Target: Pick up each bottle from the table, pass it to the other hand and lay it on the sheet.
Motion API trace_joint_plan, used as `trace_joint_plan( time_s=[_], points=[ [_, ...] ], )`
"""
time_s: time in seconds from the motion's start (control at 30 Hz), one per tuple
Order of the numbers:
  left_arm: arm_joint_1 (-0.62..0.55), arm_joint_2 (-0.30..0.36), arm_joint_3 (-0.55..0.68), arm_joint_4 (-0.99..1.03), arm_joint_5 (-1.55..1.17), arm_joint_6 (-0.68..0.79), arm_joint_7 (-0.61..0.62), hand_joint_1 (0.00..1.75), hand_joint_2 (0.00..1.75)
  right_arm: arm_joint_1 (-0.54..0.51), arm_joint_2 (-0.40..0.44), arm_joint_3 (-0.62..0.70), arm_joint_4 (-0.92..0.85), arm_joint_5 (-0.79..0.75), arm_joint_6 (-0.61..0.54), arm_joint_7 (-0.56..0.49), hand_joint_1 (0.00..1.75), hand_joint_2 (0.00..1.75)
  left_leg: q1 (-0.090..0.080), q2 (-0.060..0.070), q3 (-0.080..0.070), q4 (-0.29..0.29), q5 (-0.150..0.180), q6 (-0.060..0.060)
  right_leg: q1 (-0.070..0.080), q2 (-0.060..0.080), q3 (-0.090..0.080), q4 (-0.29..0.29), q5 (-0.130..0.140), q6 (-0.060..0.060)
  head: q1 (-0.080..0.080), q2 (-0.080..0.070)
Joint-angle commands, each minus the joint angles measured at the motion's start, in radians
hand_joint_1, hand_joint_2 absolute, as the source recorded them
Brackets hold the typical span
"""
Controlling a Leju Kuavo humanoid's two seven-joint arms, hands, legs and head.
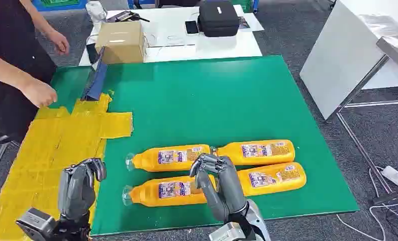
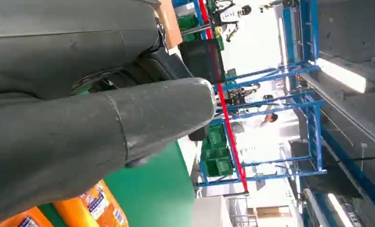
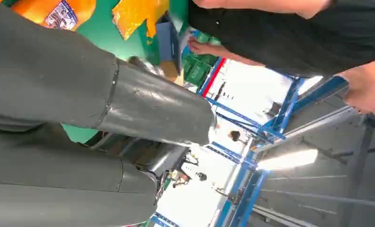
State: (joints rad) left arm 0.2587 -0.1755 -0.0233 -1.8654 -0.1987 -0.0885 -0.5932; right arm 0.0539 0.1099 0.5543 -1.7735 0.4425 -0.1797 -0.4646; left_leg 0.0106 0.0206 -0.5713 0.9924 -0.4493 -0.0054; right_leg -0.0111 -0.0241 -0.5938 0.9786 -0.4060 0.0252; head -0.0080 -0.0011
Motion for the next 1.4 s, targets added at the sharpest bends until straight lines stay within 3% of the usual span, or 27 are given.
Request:
trace_joint_plan(
  time_s=[0.03,0.3,0.43,0.47,0.5,0.53,0.7,1.1,1.13,1.2,1.23,1.4],
  points=[
    [-0.07,0.006,0.182,0.121,0.308,-0.31,-0.096,1.75,0.0,-0.061,-0.02,-0.396,0.153,-0.362,0.251,-0.176,1.75,0.0,0.0,-0.003,0.004,-0.002,0.001,0.001,0.0,0.0,0.005,-0.003,0.001,-0.001,0.0,0.0],
    [-0.064,-0.014,0.171,0.1,0.271,-0.324,-0.096,1.75,0.0,-0.029,0.02,-0.387,0.119,-0.306,0.256,-0.173,1.75,0.0,-0.001,-0.003,0.003,-0.002,0.001,0.001,-0.001,0.0,0.003,-0.001,0.001,0.0,0.0,0.0],
    [-0.118,-0.028,0.035,0.129,0.2,-0.267,-0.066,1.75,0.0,0.066,-0.03,-0.482,0.041,-0.339,0.263,-0.2,1.75,0.0,-0.001,-0.01,0.001,0.0,0.002,0.002,-0.001,-0.007,0.004,-0.002,-0.001,0.0,-0.001,0.0],
    [-0.127,-0.019,-0.002,0.142,0.181,-0.235,-0.059,1.75,0.0,0.088,-0.03,-0.508,0.033,-0.339,0.276,-0.205,0.82,0.0,-0.002,-0.012,0.0,-0.001,0.002,0.002,-0.001,-0.01,0.003,-0.002,-0.001,0.001,0.0,0.0],
    [-0.129,0.005,-0.033,0.152,0.176,-0.225,-0.053,0.63,0.0,0.095,-0.026,-0.52,0.032,-0.332,0.294,-0.205,0.0,0.0,-0.002,-0.01,0.0,0.0,0.002,0.002,-0.001,-0.009,0.001,-0.001,0.0,0.001,0.0,0.0],
    [-0.123,0.02,-0.049,0.156,0.165,-0.201,-0.059,0.0,0.0,0.095,-0.023,-0.524,0.044,-0.322,0.316,-0.192,0.0,0.0,-0.002,-0.013,0.0,0.0,0.002,0.003,-0.001,-0.011,0.003,-0.002,-0.001,0.001,0.0,0.0],
    [-0.105,0.044,-0.048,0.161,0.15,-0.185,-0.068,0.0,0.0,0.07,-0.046,-0.476,0.134,-0.298,0.369,-0.138,0.0,0.0,-0.004,-0.003,0.0,-0.001,0.0,0.003,-0.003,-0.003,0.002,-0.002,0.001,0.001,0.0,0.0],
    [-0.107,0.043,-0.048,0.16,0.15,-0.185,-0.068,0.0,0.0,0.067,-0.046,-0.476,0.132,-0.298,0.369,-0.137,0.0,0.0,-0.004,-0.004,-0.001,0.0,0.001,0.006,-0.003,-0.004,0.001,-0.002,0.001,0.001,0.0,0.0],
    [-0.099,0.033,-0.032,0.154,0.156,-0.173,-0.072,0.0,0.0,0.064,-0.063,-0.444,0.138,-0.199,0.324,-0.097,0.0,0.0,-0.004,-0.005,0.0,0.0,0.001,0.006,-0.002,-0.004,0.002,-0.002,0.001,0.001,0.0,0.0],
    [-0.088,0.033,-0.004,0.152,0.157,-0.161,-0.071,0.0,0.0,0.055,-0.053,-0.408,0.164,-0.187,0.321,-0.09,0.0,0.0,-0.004,-0.004,0.0,0.0,0.001,0.006,-0.002,-0.003,0.002,-0.002,0.001,0.001,0.0,0.0],
    [-0.083,0.038,0.016,0.155,0.159,-0.164,-0.068,0.0,0.0,0.045,-0.044,-0.381,0.18,-0.174,0.31,-0.095,0.0,1.75,-0.004,-0.001,0.0,-0.001,0.001,0.006,-0.003,-0.002,0.001,-0.002,0.001,0.001,0.0,0.0],
    [-0.068,0.008,0.085,0.143,0.152,-0.15,-0.08,0.0,0.0,0.036,-0.063,-0.296,0.177,-0.159,0.293,-0.05,0.0,1.75,-0.004,0.001,0.0,-0.001,0.0,0.005,-0.002,0.001,0.0,-0.001,0.001,0.0,0.0,0.0]
  ],
)
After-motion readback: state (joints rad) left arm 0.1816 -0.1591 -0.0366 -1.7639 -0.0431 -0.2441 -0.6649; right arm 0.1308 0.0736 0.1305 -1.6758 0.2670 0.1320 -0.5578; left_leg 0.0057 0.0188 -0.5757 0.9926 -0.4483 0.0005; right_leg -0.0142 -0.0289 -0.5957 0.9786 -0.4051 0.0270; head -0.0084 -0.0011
